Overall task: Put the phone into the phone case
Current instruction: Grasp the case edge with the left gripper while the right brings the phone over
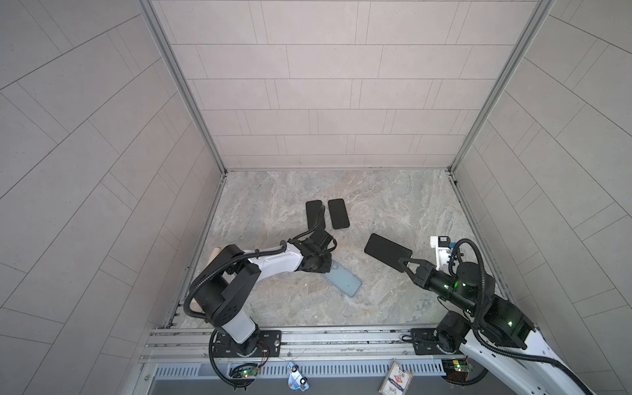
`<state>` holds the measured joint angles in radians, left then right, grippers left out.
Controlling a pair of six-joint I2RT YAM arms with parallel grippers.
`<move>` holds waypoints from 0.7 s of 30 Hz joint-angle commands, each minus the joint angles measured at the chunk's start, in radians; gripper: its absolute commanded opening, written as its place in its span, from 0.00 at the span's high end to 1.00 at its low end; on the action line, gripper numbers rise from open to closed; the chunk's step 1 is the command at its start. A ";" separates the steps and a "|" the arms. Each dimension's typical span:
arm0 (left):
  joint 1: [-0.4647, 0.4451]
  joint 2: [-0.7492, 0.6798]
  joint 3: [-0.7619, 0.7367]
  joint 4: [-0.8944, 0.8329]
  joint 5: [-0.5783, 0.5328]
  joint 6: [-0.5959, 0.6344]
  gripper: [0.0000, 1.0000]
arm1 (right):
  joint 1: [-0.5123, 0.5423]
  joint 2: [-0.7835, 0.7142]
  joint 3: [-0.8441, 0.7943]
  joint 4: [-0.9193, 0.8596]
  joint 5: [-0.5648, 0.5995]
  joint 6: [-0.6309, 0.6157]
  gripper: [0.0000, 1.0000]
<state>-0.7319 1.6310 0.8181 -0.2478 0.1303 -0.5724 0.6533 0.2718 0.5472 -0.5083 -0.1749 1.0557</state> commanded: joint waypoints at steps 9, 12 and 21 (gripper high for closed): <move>-0.006 -0.056 -0.016 -0.067 -0.010 -0.046 0.95 | 0.000 -0.091 -0.071 -0.008 -0.032 0.045 1.00; -0.005 -0.091 -0.029 -0.085 -0.011 -0.047 0.95 | 0.000 -0.087 -0.129 0.055 -0.088 0.088 1.00; -0.006 -0.166 -0.063 -0.108 0.017 -0.044 0.80 | -0.001 -0.055 -0.214 0.140 -0.186 0.145 1.00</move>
<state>-0.7334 1.4906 0.7662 -0.3328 0.1371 -0.6159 0.6537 0.2276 0.3180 -0.4725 -0.3241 1.1717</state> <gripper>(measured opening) 0.163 0.099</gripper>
